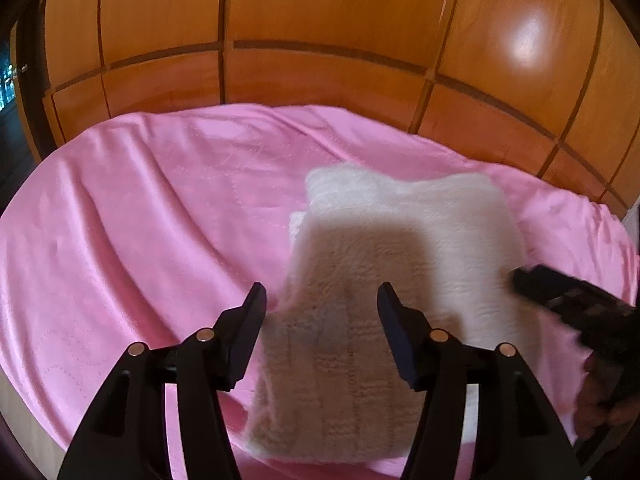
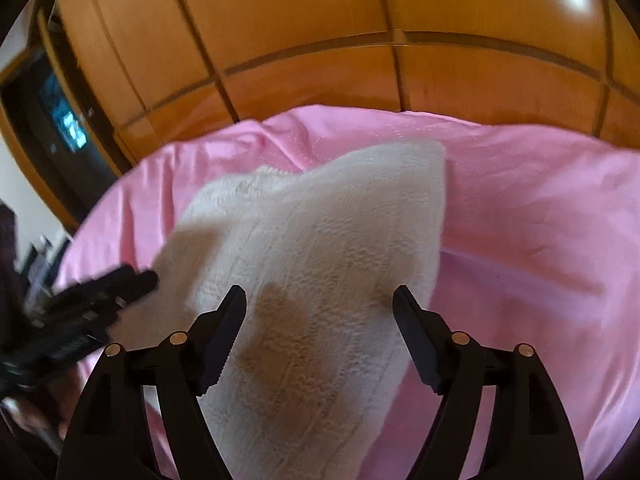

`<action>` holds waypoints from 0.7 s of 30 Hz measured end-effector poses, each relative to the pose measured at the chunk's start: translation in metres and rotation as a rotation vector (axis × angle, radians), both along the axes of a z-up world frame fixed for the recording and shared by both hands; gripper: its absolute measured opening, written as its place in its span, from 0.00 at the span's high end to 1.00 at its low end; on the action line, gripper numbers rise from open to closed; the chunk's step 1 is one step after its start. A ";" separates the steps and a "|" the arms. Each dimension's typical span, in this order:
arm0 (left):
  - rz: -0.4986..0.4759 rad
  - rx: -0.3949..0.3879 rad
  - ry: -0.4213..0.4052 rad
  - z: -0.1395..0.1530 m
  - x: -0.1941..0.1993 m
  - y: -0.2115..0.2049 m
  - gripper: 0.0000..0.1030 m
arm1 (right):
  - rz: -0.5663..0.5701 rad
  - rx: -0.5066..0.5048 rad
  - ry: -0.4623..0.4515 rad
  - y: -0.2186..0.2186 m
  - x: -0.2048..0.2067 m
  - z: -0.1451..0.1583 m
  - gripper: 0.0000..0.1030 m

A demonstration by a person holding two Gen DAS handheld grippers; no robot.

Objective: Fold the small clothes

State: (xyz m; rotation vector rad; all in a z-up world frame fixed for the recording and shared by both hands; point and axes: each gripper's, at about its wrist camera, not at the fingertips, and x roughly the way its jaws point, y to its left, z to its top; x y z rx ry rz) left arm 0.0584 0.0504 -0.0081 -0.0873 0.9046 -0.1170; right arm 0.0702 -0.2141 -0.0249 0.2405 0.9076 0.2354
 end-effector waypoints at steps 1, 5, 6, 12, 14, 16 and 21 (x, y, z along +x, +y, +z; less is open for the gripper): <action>0.004 -0.002 0.011 -0.004 0.001 0.001 0.44 | -0.017 0.030 0.003 -0.008 0.000 0.000 0.20; 0.018 0.005 0.039 -0.019 0.005 0.009 0.36 | -0.065 0.118 0.040 -0.032 0.000 -0.010 0.17; 0.015 0.001 0.047 -0.022 0.006 0.010 0.36 | -0.070 0.149 0.053 -0.036 0.000 -0.014 0.17; -0.036 -0.110 0.089 -0.046 0.017 0.029 0.35 | -0.087 0.319 0.125 -0.056 0.004 -0.042 0.17; -0.072 -0.182 0.098 -0.053 0.021 0.038 0.37 | -0.079 0.385 0.146 -0.058 0.008 -0.052 0.17; -0.100 -0.257 0.117 -0.060 0.026 0.047 0.42 | -0.049 0.435 0.158 -0.055 0.013 -0.058 0.17; -0.151 -0.421 0.140 -0.075 0.031 0.059 0.53 | 0.030 0.477 0.201 -0.030 0.032 -0.075 0.15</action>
